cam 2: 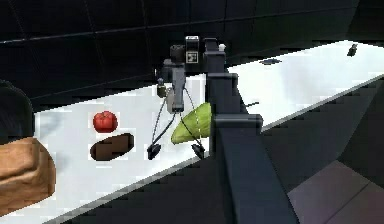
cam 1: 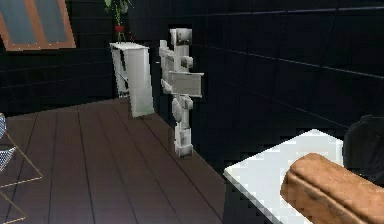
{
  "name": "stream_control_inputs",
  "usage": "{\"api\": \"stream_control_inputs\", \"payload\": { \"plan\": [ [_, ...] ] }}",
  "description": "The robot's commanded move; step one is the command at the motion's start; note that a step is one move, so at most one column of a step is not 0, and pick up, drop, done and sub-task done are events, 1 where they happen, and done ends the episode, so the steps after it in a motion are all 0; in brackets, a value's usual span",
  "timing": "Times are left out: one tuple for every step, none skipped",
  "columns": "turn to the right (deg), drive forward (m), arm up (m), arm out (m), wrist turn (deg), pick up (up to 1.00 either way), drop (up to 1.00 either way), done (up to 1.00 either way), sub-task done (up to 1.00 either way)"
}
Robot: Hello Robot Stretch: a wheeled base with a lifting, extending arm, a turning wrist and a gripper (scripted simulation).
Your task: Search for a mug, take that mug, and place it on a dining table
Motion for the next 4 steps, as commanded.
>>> {"api": "stream_control_inputs", "payload": {
  "plan": [
    [0.0, 0.00, 0.00, 0.00, 45.0, 0.00, 0.00, 0.00, 0.00],
    [0.0, 0.00, 0.00, 0.00, 45.0, 0.00, 0.00, 0.00, 0.00],
    [0.0, 0.00, 0.00, 0.00, 45.0, 0.00, 0.00, 0.00, 0.00],
    [0.0, 0.00, 0.00, 0.00, 42.0, 0.00, 0.00, 0.00, 0.00]
  ]
}}
